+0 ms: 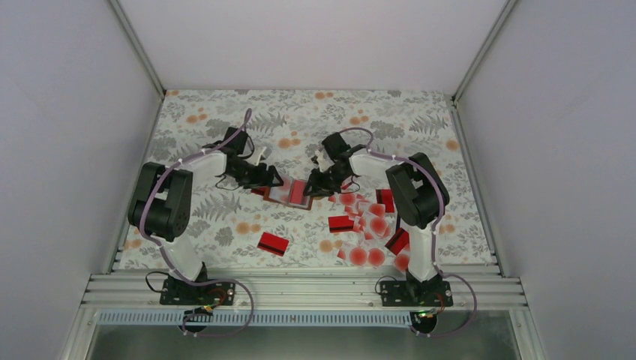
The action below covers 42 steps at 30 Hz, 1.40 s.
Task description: Put the credit cards into the card holder
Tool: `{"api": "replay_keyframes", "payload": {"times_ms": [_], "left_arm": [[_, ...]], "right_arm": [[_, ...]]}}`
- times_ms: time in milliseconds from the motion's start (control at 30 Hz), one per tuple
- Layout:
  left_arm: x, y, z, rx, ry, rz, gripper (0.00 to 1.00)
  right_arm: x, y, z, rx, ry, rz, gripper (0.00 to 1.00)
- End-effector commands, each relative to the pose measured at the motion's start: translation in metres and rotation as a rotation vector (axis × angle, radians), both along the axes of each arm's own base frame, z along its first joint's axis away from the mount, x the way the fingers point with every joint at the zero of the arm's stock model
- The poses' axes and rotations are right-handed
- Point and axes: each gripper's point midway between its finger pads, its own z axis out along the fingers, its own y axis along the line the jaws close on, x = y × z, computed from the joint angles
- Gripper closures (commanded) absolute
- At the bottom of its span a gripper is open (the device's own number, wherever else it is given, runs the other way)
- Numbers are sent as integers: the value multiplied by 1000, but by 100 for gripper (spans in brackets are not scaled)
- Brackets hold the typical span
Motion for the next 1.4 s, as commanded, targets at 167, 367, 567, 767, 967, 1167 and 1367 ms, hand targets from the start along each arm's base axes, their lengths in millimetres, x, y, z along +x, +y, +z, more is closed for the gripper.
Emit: {"api": "replay_keyframes", "payload": {"times_ms": [167,367,567,767,967,1167,1367], "left_arm": [[-13,-20,25,-147,10,-40,22],[-14,-22,29,-169,8,-44,22],[-16,-23,31,-181,10,-41,22],[-17,-21,28,-172,11,-34,22],[-17,-22,32,-180,12,-28,23],[-15,-26,50,-198,-11,-27,23],[-20,-36,47,-206,2,-49,23]], "right_arm": [[-15,-14,-38,-96,39,-3,74],[-16,-13,-38,-90,39,-5,74],[-17,-13,-38,-90,41,-5,74],[-16,-11,-36,-88,36,-3,74],[-16,-11,-34,-84,33,-2,74],[-14,-9,-34,-78,34,-1,74],[-10,-5,-33,-70,30,-1,74]]}}
